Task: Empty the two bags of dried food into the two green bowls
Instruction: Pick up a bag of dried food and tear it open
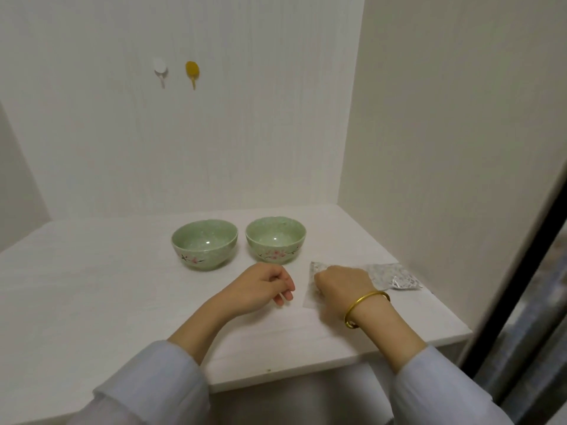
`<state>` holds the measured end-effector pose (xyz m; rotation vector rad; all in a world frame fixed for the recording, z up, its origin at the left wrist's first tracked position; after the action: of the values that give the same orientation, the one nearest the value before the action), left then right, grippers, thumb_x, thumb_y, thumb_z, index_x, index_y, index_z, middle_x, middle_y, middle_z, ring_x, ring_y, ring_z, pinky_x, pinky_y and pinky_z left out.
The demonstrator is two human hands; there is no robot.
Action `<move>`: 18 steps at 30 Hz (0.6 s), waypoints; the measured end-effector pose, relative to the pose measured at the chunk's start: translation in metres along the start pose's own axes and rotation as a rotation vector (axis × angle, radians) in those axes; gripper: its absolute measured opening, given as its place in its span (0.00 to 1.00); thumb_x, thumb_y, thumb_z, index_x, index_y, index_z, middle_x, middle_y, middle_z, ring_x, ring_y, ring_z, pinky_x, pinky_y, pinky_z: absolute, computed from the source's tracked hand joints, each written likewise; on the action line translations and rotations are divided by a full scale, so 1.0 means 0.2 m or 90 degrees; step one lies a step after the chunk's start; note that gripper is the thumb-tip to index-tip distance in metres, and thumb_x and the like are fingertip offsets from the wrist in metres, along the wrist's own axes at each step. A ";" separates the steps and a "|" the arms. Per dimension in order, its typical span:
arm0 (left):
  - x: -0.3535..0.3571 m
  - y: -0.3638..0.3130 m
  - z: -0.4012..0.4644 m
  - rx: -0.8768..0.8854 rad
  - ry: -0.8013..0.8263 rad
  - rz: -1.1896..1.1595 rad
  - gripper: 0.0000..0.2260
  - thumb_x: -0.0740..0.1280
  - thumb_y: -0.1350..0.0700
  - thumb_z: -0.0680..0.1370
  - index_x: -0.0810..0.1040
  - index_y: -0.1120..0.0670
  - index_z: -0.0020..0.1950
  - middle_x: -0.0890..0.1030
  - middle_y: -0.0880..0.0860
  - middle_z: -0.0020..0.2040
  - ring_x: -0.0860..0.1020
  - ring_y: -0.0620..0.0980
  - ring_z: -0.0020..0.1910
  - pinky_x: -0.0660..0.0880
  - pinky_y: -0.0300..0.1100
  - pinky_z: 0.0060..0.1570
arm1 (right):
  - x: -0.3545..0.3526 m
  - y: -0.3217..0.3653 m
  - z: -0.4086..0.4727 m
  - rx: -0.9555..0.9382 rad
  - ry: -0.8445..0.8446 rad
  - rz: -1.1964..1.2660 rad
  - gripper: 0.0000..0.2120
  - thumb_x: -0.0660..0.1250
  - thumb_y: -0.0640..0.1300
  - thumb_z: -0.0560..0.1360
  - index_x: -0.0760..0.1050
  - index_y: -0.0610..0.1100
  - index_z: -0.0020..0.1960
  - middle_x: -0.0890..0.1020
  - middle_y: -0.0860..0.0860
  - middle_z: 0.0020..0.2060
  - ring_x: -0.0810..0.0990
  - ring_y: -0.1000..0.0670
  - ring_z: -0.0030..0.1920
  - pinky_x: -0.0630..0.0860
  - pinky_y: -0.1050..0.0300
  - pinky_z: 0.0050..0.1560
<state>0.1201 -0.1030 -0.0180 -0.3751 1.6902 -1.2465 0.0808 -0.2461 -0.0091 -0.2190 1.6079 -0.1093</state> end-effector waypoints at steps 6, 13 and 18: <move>0.03 0.03 0.01 -0.014 0.034 -0.003 0.12 0.56 0.67 0.76 0.77 0.55 0.41 0.81 0.52 0.38 0.78 0.49 0.36 0.75 0.39 0.45 | 0.01 0.00 0.02 -0.014 -0.019 0.021 0.14 0.58 0.31 0.74 0.60 0.41 0.32 0.62 0.49 0.29 0.69 0.44 0.36 0.66 0.56 0.37; 0.03 0.07 0.03 -0.050 0.065 0.010 0.15 0.53 0.69 0.73 0.77 0.56 0.42 0.81 0.54 0.41 0.78 0.47 0.36 0.74 0.35 0.42 | 0.02 0.01 -0.03 -0.004 0.015 0.035 0.16 0.60 0.34 0.72 0.58 0.43 0.30 0.63 0.49 0.29 0.64 0.50 0.28 0.61 0.60 0.27; 0.03 0.10 0.03 -0.069 0.068 0.012 0.15 0.54 0.69 0.73 0.78 0.55 0.42 0.81 0.52 0.40 0.77 0.45 0.35 0.74 0.33 0.41 | 0.05 0.05 -0.03 -0.013 -0.049 0.028 0.05 0.58 0.33 0.74 0.69 0.41 0.43 0.78 0.43 0.47 0.77 0.41 0.46 0.66 0.56 0.41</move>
<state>0.1282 -0.1027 -0.0385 -0.3620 1.8535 -1.1832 0.0743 -0.2392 -0.0203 -0.2002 1.5369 -0.0500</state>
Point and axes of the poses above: each hand's wrist, its own z-axis towards the middle knuckle, its own x-axis out of the palm, y = z × x, the point moved 3 cm from there along z, towards the middle knuckle
